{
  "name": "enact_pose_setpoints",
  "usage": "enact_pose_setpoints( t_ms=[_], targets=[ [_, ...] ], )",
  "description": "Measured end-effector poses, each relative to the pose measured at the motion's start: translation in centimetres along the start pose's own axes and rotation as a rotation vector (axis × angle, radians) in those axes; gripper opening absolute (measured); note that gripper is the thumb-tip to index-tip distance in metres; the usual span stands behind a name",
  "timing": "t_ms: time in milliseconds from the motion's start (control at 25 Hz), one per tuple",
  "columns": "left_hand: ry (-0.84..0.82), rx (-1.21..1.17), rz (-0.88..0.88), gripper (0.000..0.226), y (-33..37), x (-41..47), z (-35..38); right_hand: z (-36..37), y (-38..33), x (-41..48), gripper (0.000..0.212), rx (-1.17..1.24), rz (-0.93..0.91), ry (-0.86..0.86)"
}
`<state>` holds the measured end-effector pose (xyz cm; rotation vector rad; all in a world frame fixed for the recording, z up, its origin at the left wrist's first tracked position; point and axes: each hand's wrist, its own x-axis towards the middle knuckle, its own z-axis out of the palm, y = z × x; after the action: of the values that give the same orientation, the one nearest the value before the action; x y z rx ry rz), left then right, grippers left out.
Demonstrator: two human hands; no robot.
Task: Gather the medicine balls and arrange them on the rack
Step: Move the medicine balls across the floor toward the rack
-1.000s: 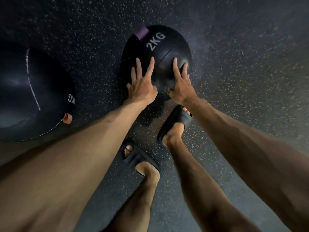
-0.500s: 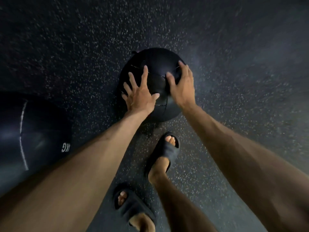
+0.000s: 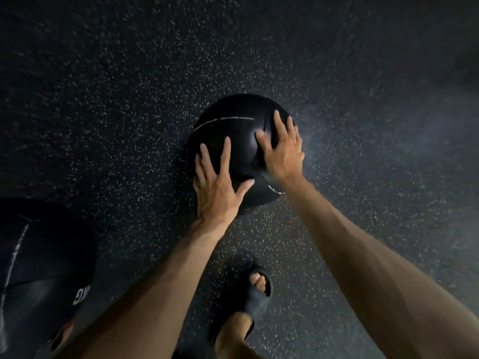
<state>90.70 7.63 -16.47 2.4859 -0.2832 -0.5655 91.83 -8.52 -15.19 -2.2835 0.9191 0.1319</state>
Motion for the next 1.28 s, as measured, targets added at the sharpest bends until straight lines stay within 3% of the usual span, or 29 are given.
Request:
enact_pose_setpoints(
  t_ms=[160,280,400,560,720,920,1080,1200,1280],
  targets=[
    [-0.054,-0.146,-0.279,0.097,2.7,5.9,-2.1,-1.0,-2.0,2.7,0.059,0.259,-0.070,0.086],
    [-0.052,-0.162,-0.371,0.092,3.8,11.1,-4.4,-0.4,-0.4,0.8,0.065,0.217,-0.084,0.075],
    [-0.076,-0.109,-0.360,0.089,5.2,14.9,-5.0,0.3,-0.6,1.8,0.077,0.190,-0.032,0.012],
    [-0.104,-0.077,-0.222,0.087,6.3,18.7,-5.6,-1.2,-2.9,9.1,0.075,0.176,0.053,0.040],
    [-0.102,0.047,-0.006,0.108,5.0,19.9,-6.3,-2.5,-7.6,18.8,0.072,0.092,0.149,0.008],
    [-0.189,-0.065,-0.226,0.100,4.8,28.2,-9.7,-1.9,-10.5,20.7,0.067,0.141,0.009,0.063],
    [-0.125,-0.125,-0.371,0.076,5.4,35.5,-12.7,-0.9,-10.9,20.0,0.085,0.104,0.029,-0.086],
    [-0.053,-0.144,-0.328,0.065,5.3,37.2,-12.8,-0.3,-13.1,23.9,0.085,0.089,0.011,-0.081],
    [-0.010,-0.105,-0.171,0.069,4.9,36.9,-12.7,-0.8,-14.6,27.8,0.083,0.058,0.066,-0.086]
  ],
)
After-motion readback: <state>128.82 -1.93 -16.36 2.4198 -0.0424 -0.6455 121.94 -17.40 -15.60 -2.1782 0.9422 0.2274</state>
